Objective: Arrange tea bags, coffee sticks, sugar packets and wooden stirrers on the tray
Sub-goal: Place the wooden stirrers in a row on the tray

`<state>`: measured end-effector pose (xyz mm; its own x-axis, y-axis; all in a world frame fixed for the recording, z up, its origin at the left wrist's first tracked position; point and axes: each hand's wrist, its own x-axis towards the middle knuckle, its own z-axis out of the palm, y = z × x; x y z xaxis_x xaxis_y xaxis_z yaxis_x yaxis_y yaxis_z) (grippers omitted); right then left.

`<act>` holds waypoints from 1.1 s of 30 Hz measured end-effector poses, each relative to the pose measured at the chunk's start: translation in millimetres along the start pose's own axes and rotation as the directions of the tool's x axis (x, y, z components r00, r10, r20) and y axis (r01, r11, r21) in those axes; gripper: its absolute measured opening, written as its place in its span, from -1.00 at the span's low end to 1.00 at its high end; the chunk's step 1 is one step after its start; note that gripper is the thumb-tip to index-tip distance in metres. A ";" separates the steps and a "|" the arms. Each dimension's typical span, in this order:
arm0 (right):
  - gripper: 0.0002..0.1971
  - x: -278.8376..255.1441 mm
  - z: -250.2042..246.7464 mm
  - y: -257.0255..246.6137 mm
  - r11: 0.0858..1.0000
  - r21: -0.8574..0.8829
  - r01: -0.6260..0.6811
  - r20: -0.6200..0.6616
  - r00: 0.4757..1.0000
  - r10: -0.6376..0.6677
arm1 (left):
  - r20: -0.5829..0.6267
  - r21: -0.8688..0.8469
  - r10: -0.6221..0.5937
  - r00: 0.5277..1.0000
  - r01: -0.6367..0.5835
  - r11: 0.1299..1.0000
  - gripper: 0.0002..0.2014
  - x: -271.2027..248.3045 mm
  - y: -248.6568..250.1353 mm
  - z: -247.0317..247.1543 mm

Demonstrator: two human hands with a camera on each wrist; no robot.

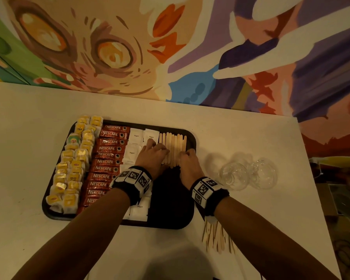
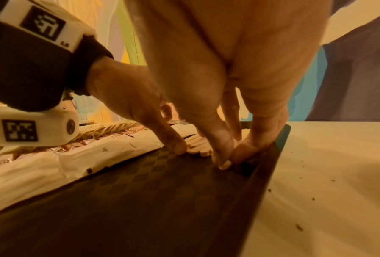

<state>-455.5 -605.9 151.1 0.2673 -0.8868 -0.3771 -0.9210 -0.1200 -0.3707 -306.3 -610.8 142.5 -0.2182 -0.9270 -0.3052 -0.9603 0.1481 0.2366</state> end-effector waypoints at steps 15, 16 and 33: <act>-0.90 -112.6 -34.9 63.6 0.928 0.365 -0.069 -0.104 0.988 0.115 | 0.066 -0.531 0.048 0.997 -0.006 0.848 -0.74 -71.5 89.3 -9.8; -0.90 -122.6 -33.6 72.5 0.925 0.367 -0.094 -0.112 0.983 0.144 | 0.090 -0.536 0.053 0.995 0.003 0.844 -0.75 -77.6 98.9 -6.3; -0.27 -163.2 15.1 123.8 0.849 0.206 -0.487 0.041 0.871 0.489 | 0.268 -0.320 -0.257 0.929 0.338 0.885 -0.37 -102.4 202.2 62.2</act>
<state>-608.8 -469.3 153.9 -0.2063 -0.8131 -0.5443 -0.8538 0.4213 -0.3058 -489.0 -464.5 164.2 -0.0023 -0.8065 -0.5913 -0.8679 -0.2921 0.4018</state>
